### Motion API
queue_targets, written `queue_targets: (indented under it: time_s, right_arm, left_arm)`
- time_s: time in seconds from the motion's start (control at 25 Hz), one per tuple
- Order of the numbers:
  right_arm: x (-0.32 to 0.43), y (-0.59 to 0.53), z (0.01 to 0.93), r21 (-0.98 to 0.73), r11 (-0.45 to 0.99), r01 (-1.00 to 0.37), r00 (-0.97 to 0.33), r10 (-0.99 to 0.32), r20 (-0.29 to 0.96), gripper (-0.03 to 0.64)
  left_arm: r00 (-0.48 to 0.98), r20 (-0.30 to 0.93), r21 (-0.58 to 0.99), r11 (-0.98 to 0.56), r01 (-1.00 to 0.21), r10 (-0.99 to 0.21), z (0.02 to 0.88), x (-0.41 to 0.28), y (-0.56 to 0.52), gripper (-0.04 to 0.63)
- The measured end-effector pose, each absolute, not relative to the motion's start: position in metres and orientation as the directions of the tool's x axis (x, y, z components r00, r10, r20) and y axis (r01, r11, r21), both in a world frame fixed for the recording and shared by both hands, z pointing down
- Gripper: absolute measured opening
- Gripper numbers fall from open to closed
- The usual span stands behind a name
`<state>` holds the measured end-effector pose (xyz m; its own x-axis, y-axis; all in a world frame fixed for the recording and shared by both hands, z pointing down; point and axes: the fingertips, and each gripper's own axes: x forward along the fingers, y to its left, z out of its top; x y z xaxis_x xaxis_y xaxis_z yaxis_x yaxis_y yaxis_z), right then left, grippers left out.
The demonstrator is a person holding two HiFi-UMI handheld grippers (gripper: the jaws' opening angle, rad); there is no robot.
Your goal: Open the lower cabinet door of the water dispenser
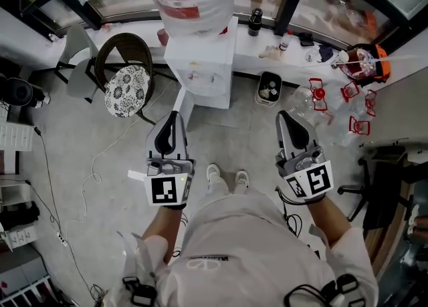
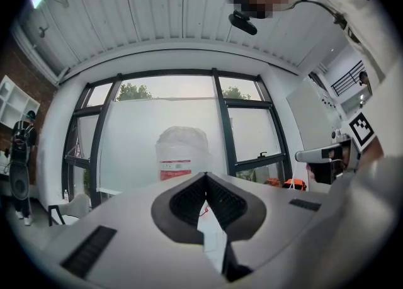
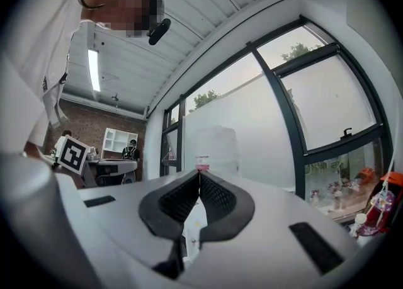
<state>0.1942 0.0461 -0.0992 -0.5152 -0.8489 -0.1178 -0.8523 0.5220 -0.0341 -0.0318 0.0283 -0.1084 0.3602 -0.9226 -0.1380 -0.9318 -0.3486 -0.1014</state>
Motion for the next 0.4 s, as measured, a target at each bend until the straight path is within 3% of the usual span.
queue_targets:
  time_s: [0.4]
  right_arm:
    - [0.193,0.057,-0.105,-0.033,0.522,-0.853,-0.514,-0.849,-0.123,0.015]
  left_arm:
    - [0.384,-0.141,-0.105,-0.372,-0.922,-0.912,-0.113,-0.024,0.038,0.003]
